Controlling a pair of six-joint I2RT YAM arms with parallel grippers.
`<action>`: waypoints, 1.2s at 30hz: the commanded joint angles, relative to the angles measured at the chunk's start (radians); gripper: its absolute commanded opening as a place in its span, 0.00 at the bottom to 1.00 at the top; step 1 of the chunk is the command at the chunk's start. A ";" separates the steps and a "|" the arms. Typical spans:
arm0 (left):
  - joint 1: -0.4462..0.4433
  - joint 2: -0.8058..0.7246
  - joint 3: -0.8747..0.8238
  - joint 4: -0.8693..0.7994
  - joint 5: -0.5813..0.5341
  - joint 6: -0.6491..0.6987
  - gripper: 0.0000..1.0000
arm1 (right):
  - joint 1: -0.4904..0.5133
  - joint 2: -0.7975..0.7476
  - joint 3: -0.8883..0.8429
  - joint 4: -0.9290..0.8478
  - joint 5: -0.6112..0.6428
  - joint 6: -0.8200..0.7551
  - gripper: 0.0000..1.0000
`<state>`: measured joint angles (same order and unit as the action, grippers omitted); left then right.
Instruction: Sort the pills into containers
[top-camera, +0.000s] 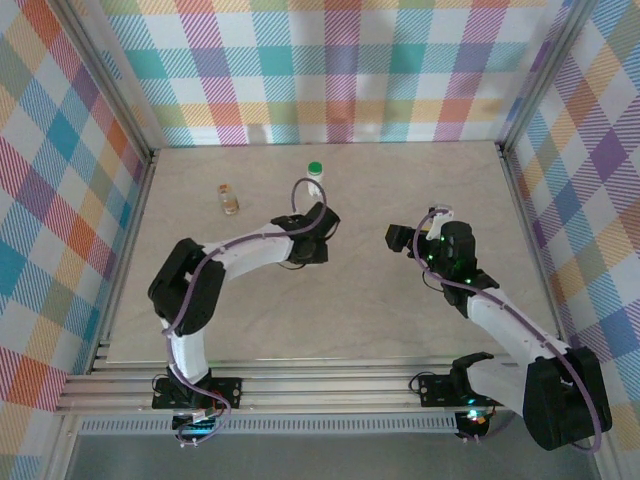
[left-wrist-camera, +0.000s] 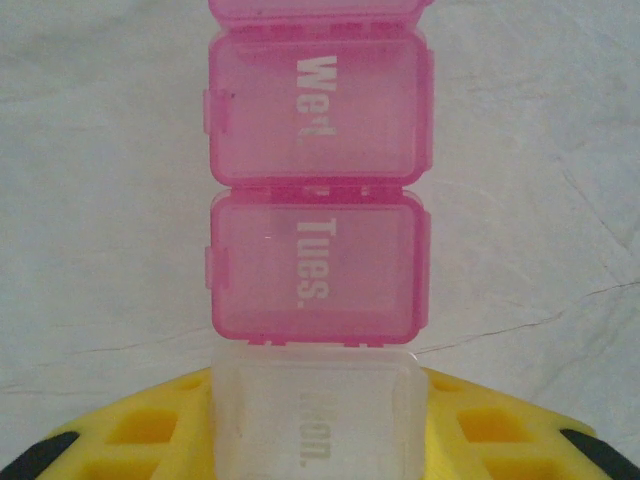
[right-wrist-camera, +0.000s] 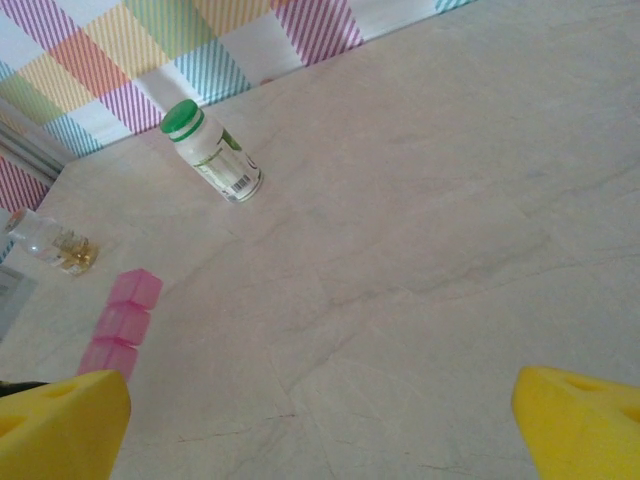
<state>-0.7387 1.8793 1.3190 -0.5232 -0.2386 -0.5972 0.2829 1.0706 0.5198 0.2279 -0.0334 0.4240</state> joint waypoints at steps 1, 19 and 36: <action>-0.030 0.066 0.034 0.059 -0.005 -0.095 0.33 | 0.006 0.008 0.001 -0.005 0.033 0.022 0.99; -0.016 -0.015 0.026 0.146 0.007 -0.036 0.73 | 0.023 0.094 0.156 -0.226 0.110 0.008 0.99; 0.102 -0.929 -0.680 0.493 -0.430 0.052 0.74 | 0.302 0.657 0.696 -0.612 -0.015 -0.190 0.81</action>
<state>-0.6441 1.0641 0.7258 -0.1482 -0.5705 -0.5411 0.5465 1.6360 1.1149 -0.2565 -0.0200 0.2901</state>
